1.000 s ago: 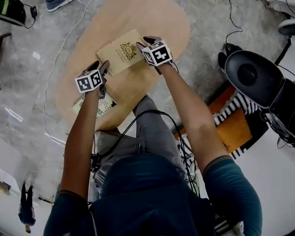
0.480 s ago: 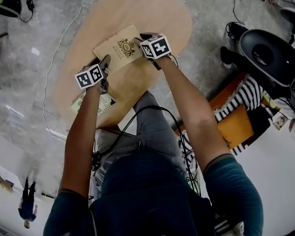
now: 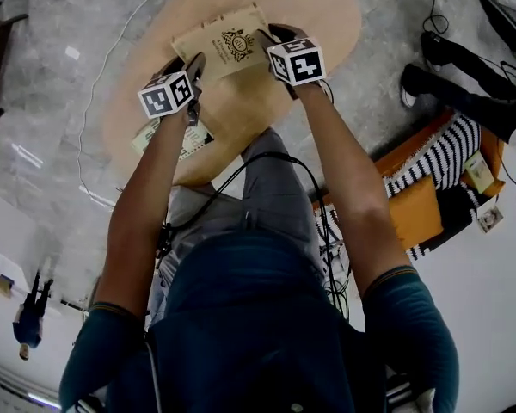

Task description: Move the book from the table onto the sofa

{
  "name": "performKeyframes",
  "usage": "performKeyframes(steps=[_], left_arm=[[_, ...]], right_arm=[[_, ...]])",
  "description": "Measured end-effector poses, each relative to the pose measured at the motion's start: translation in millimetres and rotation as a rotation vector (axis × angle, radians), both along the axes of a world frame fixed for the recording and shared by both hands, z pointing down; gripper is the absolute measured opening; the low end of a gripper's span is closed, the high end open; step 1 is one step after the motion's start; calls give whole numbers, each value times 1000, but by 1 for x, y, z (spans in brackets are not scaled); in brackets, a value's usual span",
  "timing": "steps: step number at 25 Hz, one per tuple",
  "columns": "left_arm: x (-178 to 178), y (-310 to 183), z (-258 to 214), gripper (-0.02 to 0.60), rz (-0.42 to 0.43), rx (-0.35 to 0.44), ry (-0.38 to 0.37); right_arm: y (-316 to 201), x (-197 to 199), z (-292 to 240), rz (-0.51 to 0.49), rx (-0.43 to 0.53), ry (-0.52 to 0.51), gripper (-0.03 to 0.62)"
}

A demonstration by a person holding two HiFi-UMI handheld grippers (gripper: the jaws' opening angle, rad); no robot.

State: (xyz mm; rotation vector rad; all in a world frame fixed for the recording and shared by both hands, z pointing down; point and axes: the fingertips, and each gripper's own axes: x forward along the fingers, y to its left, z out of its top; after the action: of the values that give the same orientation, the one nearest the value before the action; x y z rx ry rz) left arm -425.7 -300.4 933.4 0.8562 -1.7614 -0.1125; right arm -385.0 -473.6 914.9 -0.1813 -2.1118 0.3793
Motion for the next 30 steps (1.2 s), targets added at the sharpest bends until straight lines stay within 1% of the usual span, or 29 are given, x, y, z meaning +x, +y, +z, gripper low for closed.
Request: performKeyframes(steps=[8,13,17,20,26,30], left_arm=[[-49,33,-104,198,26,108,-170],[-71,58,-170,192,41,166,-269],[-80,81,-224,189,57,215,-353],[-85,108,-262,184,56,253,-409],[-93,178,-340,183,46,321,-516],[-97,228,-378,183,66,334,-601]], right_arm=[[34,-37,-107,39,72,-206,107],[60,-52,-173,56,110,-304,107],[85,-56,-229,58,144,-376,107],[111,-60,-268,50,171,-430,107],[179,-72,-350,22,220,-542,107],[230,-75,-387,14,238,-603,107]])
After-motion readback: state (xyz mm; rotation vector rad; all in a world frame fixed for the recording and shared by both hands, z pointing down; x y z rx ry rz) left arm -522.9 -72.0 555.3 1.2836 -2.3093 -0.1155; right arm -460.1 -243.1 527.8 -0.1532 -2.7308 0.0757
